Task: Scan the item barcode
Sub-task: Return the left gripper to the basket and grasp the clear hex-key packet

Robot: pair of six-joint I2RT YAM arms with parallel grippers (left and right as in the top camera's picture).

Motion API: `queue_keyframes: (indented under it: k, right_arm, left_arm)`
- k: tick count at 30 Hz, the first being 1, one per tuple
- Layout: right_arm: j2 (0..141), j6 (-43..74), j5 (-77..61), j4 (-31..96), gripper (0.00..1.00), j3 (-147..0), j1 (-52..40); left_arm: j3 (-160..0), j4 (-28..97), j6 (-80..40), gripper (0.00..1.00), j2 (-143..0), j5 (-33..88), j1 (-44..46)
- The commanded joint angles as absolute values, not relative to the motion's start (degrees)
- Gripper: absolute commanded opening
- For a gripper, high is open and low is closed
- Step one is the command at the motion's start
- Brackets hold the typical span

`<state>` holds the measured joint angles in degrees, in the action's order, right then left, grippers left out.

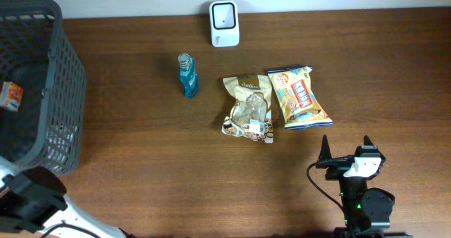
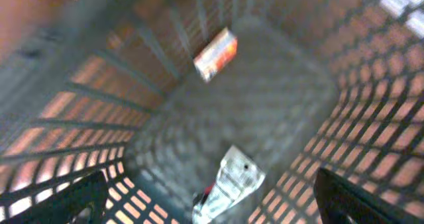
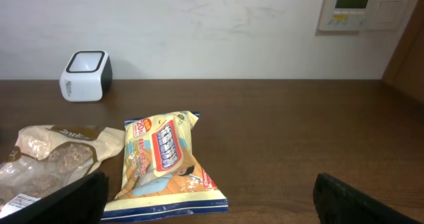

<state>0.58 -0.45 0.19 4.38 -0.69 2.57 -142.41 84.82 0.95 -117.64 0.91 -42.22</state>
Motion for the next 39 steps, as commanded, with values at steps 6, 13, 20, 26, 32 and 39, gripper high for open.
queue_keyframes:
  k: [6, 13, 20, 26, 32, 39]
  right_arm:
    - [0.21, -0.60, 0.67, 4.71, 0.98, -0.32, 2.26]
    - [0.21, -0.60, 0.67, 4.71, 0.98, -0.32, 2.26]
    - [0.21, -0.60, 0.69, 4.71, 0.99, -0.32, 2.26]
    - [0.21, -0.60, 0.69, 4.71, 0.98, -0.32, 2.26]
    - [0.21, -0.60, 0.69, 4.71, 0.98, -0.32, 2.26]
    - [0.21, -0.60, 0.67, 4.71, 0.98, -0.32, 2.26]
  left_arm:
    - [-116.84, 78.78, 13.87, 0.88, -118.32, 2.50, -42.06]
    - [-102.94, 73.03, 17.69, 0.79, -118.34, 2.55, -42.06]
    - [-100.47, 71.48, 17.67, 0.74, -118.34, 2.39, -42.00]
    - [-99.26, 71.53, 17.67, 0.69, -118.34, 2.31, -41.91]
    - [-94.67, 68.20, 17.67, 0.70, -118.34, 2.11, -41.91]
    - [-87.33, 62.63, 17.67, 0.67, -118.34, 2.15, -41.89]
